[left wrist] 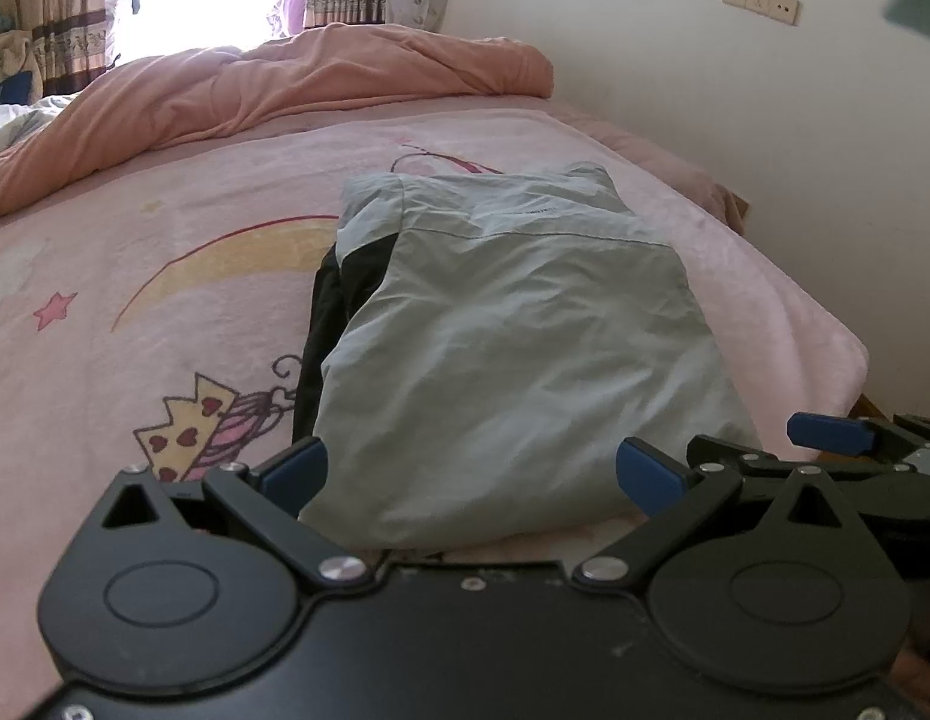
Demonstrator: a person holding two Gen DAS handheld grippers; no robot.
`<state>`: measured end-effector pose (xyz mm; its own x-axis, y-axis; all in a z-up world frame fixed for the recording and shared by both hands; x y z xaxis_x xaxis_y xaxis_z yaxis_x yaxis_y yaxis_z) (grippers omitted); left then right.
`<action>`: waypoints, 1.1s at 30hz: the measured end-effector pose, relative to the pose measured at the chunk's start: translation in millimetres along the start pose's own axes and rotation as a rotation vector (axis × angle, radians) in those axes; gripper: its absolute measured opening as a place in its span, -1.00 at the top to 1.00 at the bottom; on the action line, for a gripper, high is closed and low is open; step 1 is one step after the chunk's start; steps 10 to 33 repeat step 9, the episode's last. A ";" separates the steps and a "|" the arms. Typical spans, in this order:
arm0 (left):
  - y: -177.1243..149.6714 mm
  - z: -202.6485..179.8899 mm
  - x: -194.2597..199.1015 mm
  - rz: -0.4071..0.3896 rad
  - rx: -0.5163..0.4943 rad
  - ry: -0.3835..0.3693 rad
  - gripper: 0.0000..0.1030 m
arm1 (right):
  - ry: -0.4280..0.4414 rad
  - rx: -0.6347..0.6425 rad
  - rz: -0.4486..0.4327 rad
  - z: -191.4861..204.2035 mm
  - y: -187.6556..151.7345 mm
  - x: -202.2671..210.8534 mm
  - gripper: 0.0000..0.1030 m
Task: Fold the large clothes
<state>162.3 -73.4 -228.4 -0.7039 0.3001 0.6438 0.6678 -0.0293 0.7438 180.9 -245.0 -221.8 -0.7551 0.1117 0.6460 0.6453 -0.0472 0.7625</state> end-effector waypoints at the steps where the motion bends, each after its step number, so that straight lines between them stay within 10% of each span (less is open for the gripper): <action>1: -0.8 0.1 0.3 0.000 0.004 -0.002 -1.00 | -0.001 0.003 0.000 0.2 -0.9 0.1 -0.73; 33: -6.0 -1.8 8.0 -0.026 0.004 0.010 -1.00 | -0.016 0.002 -0.006 -2.1 -9.6 6.6 -0.73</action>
Point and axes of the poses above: each gripper's, at about its wrist camera, not at the fingertips, and x roughly against the way its jaws point, z to its left, y to its top, the point moved 4 cm from there along -x, roughly the way its jaws point, and after that the axes turned 5 degrees about -y, right-handed, at the moved point
